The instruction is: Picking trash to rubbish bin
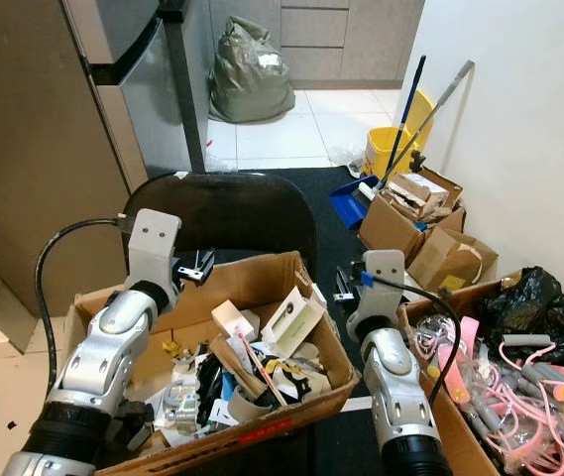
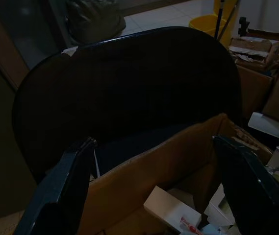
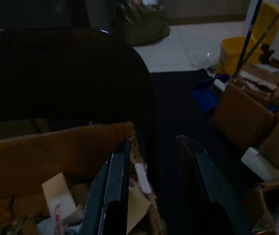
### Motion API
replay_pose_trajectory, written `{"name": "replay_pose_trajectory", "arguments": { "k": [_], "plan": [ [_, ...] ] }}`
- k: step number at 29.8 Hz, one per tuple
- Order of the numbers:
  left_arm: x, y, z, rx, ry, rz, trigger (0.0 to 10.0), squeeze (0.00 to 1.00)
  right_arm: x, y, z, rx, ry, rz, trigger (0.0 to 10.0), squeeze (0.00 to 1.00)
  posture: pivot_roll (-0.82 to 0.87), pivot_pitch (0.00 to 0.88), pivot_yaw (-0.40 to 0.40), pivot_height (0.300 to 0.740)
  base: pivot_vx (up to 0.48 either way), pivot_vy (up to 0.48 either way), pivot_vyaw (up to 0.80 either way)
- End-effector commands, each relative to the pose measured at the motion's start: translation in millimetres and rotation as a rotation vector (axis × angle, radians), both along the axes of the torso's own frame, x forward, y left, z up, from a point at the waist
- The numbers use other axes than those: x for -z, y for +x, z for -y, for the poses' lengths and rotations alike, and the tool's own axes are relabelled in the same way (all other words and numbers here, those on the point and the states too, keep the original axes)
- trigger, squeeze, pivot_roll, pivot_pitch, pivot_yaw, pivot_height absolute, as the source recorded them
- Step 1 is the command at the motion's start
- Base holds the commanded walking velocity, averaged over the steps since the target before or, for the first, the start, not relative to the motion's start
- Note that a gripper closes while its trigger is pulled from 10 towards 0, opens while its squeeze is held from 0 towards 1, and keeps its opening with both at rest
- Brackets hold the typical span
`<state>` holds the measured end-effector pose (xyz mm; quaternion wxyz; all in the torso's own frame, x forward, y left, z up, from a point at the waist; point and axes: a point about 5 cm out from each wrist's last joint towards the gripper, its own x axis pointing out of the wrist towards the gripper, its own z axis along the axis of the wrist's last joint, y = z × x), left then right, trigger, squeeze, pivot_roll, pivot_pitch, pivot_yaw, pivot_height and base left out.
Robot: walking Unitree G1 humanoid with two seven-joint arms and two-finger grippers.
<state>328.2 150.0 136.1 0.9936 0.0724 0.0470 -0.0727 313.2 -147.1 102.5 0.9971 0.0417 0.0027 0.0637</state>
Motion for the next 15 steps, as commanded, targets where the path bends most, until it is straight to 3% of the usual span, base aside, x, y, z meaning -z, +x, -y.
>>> {"name": "replay_pose_trajectory", "arguments": {
  "k": [1, 15],
  "plan": [
    [2.3, -0.1, 2.2, 0.001, -0.005, -0.005, 10.0, 0.0, 3.0, -2.9, 0.3, 0.005, 0.002, -0.018, 10.0, 0.0, -0.1, 0.044, -0.01, 0.74, 0.0, 0.0, -0.8],
    [3.1, 0.5, 5.3, 0.008, -0.007, -0.005, 10.0, 0.0, 3.8, -6.0, 1.3, 0.014, 0.002, -0.025, 10.0, 0.0, -0.1, 0.047, -0.013, 0.74, 0.0, 0.0, -0.8]
  ]
}}
